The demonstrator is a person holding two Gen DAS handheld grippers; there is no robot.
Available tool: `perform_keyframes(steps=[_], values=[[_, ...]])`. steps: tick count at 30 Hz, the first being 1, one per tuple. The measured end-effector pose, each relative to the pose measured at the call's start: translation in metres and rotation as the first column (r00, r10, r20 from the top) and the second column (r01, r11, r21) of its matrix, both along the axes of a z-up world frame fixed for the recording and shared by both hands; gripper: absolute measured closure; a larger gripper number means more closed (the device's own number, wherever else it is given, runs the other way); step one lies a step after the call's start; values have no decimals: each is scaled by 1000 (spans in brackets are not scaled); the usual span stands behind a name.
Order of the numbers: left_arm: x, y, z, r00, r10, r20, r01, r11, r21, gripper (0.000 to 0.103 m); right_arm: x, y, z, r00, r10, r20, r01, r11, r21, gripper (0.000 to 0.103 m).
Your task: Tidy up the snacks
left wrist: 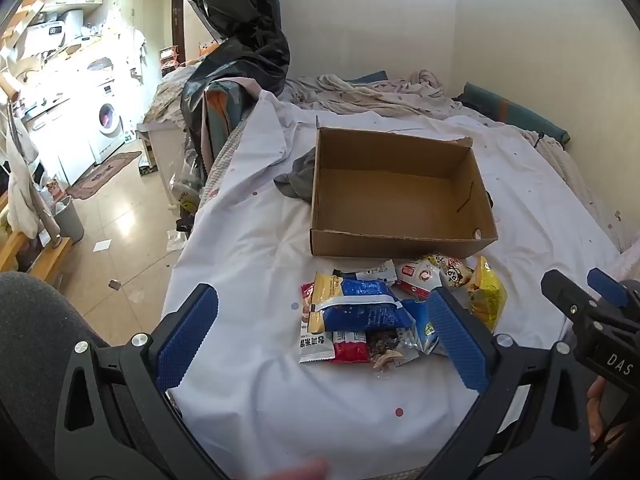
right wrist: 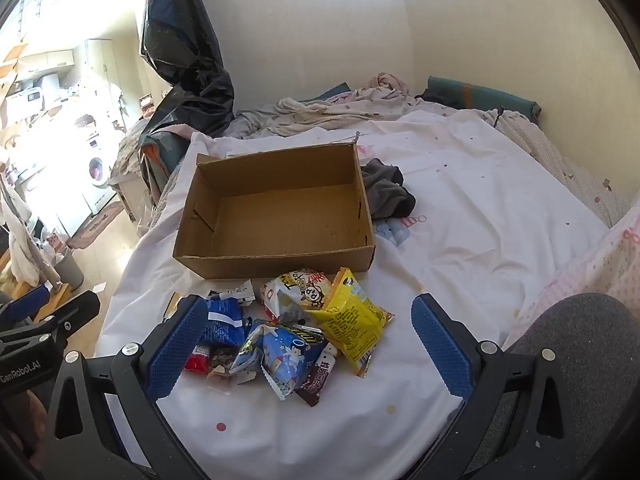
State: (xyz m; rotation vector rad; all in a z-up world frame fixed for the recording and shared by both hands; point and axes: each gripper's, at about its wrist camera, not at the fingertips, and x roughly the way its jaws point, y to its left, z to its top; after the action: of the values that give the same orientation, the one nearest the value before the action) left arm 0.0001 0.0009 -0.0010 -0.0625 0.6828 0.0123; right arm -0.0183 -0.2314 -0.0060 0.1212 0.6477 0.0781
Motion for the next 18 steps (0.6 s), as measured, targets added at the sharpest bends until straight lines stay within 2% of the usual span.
perform_keyframes(steps=[2,4,18], values=[[0,2,-1,1000,-4,-10,4,1000,-10,0,0,0,0,1000,1,3,-1,1000,8,0],[1,-4,5,1000,-7,-10,7,1000,23,0,0,0,0,1000,4,4,-5,1000,4,0],[1,-5,4,1000,-13,0,12,1000,17,0,0,-1,-1,1000,-2,5,2,1000,9,0]])
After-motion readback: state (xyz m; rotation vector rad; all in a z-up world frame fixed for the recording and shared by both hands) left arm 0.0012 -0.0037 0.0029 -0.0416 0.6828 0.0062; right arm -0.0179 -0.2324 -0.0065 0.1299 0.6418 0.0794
